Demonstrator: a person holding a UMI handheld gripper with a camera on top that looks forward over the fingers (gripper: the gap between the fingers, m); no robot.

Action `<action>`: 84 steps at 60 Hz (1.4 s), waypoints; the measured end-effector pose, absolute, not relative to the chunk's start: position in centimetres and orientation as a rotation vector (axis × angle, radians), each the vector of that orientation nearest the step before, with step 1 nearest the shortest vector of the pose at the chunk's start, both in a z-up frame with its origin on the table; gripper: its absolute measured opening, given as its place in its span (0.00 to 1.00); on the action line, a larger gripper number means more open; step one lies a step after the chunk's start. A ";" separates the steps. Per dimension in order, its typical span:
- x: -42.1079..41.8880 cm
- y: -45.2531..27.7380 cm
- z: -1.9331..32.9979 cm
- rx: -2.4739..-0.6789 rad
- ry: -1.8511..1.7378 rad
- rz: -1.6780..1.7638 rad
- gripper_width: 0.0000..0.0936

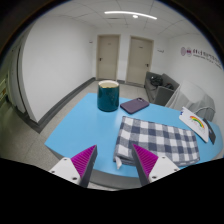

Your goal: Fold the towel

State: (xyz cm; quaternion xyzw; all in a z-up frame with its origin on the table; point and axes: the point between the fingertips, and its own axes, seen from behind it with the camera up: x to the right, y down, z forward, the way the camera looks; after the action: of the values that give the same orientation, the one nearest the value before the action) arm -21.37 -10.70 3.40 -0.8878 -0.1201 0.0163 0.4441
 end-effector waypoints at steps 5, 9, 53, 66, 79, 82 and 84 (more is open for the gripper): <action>-21.1 -6.4 1.1 -2.225 -0.311 0.048 0.72; -20.7 -3.8 0.1 -2.233 -0.296 0.046 0.65; -9.7 -0.2 10.8 -2.074 -0.123 0.136 0.00; 5.8 -0.8 8.2 -2.160 -0.022 -0.115 0.02; 12.6 -2.2 2.6 -2.277 0.129 -0.177 0.04; 12.7 -2.6 2.5 -2.283 0.152 -0.159 0.17; 12.9 -2.9 3.0 -2.275 0.164 -0.165 0.38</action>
State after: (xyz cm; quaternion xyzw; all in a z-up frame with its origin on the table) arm 12.90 -2.93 2.99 -0.9054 0.0655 -0.0656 0.4143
